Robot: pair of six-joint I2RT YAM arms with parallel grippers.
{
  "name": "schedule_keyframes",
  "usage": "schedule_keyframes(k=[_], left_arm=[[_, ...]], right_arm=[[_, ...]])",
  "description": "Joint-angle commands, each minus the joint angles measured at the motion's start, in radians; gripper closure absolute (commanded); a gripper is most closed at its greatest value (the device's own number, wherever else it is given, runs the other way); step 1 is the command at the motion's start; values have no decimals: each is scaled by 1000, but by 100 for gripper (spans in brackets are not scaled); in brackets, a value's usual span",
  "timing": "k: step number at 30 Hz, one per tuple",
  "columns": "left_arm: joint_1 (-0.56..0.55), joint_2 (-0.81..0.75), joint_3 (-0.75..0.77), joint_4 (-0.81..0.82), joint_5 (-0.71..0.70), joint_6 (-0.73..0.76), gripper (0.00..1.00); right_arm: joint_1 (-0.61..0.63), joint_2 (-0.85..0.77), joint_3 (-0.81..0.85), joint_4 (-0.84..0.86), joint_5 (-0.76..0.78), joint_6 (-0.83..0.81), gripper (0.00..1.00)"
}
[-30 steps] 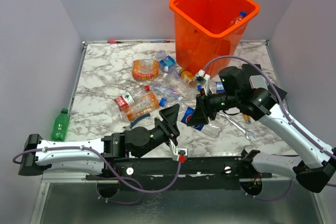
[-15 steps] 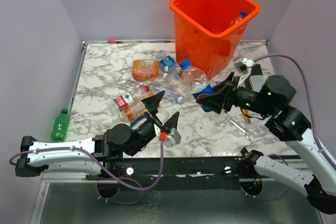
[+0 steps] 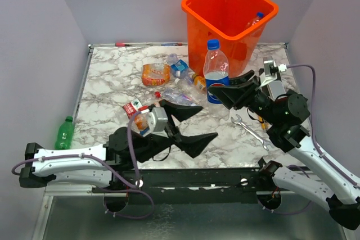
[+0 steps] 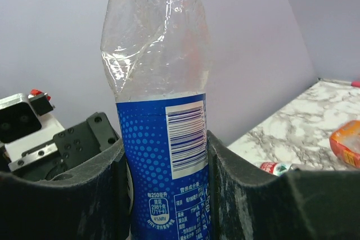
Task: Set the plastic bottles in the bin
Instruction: Place the plastic bottle in the trash bin.
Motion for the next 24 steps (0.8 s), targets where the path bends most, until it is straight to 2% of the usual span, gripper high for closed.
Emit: schedule_keyframes(k=[1, 4, 12, 24], left_arm=[[1, 106, 117, -66, 173, -141, 1], [6, 159, 150, -93, 131, -135, 1], [26, 251, 178, -19, 115, -147, 1], [48, 259, 185, -7, -96, -112, 1]], right_arm=[[1, 14, -14, 254, -64, 106, 65], [0, 21, -19, 299, -101, 140, 65], [0, 11, -38, 323, -141, 179, 64], [0, -33, -96, 398, -154, 235, 64]])
